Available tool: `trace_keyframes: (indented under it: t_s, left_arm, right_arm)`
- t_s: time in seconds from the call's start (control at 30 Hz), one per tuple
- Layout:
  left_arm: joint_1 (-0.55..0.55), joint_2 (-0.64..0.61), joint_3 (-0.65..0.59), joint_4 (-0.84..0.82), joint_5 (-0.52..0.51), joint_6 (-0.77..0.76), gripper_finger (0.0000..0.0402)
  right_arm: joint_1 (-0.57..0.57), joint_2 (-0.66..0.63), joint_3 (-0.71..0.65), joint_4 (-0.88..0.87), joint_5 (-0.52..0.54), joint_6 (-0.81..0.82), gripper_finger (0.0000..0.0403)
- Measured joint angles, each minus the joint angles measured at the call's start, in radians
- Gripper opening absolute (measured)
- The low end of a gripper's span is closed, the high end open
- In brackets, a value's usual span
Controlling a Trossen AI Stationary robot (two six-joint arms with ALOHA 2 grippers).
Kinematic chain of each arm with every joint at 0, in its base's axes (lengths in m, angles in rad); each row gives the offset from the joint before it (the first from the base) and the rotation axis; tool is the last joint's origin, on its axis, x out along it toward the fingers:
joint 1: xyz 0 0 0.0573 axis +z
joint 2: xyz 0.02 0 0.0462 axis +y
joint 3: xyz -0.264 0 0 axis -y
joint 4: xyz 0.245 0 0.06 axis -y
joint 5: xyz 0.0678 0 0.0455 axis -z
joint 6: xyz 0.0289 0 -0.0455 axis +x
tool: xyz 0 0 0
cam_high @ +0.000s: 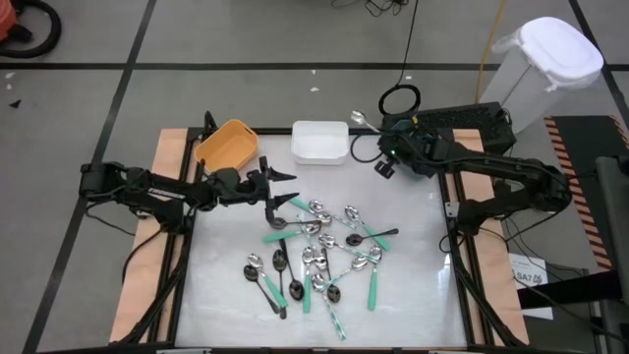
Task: Sort silverware by color (type)
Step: Put the blue patterned spoon into the blue bin
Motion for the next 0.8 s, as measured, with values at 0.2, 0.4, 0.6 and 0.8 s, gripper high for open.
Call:
trace_keyframes:
  t_s: [0.2,0.4,0.6,0.8]
  left_arm:
    - [-0.002,0.0,0.0,-0.019,0.0,-0.012,0.0234]
    - [-0.002,0.0,0.0,-0.042,0.0,-0.012,0.0234]
    - [-0.002,0.0,0.0,-0.042,0.0,-0.012,0.0234]
    - [-0.001,0.0,0.0,-0.042,0.0,-0.015,0.0234]
  right_arm:
    - [-0.028,-0.002,0.0,-0.096,0.001,0.054,0.0038]
    - [-0.032,-0.003,0.0,-0.21,0.031,0.121,0.0038]
    - [-0.032,-0.003,0.0,-0.336,0.056,0.214,0.0038]
    - [-0.032,-0.003,0.0,-0.419,0.056,0.267,0.0038]
